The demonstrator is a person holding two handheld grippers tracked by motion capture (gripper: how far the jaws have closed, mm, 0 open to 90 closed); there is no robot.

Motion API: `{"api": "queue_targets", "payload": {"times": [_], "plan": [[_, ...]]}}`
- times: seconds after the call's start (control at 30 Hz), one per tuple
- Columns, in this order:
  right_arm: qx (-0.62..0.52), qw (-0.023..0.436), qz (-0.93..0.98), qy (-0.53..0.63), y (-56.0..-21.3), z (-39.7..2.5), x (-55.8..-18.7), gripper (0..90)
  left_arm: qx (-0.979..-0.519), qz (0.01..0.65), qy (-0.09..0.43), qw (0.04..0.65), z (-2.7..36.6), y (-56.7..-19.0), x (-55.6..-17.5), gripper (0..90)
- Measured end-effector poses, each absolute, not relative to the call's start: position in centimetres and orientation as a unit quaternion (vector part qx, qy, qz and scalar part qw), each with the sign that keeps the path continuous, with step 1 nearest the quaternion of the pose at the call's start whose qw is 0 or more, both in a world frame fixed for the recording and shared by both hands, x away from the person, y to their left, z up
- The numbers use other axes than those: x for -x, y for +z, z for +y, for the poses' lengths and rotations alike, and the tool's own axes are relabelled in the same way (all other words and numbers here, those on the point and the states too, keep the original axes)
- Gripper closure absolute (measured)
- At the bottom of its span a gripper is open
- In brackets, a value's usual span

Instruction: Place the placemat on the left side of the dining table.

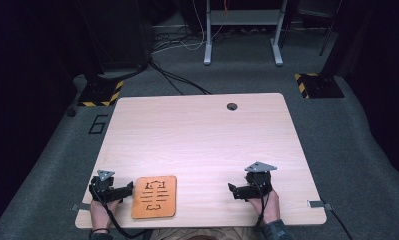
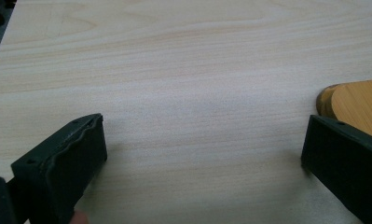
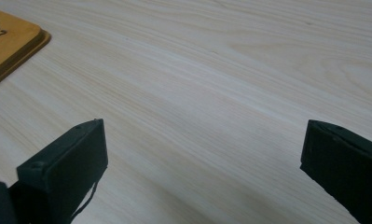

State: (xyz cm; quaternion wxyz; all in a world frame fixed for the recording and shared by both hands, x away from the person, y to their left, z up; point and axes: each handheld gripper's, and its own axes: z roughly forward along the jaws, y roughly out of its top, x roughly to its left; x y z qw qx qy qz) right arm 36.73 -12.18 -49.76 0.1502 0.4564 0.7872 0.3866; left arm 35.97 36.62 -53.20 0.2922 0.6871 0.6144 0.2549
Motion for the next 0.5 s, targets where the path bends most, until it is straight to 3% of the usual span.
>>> {"api": "queue_targets", "payload": {"times": [0.5], "plan": [[-0.411,0.106,0.82,0.385,-50.0,-6.6,-37.0,0.0,-0.69,0.613,0.254,0.29,36.7,-53.2,-36.0,0.0]]}}
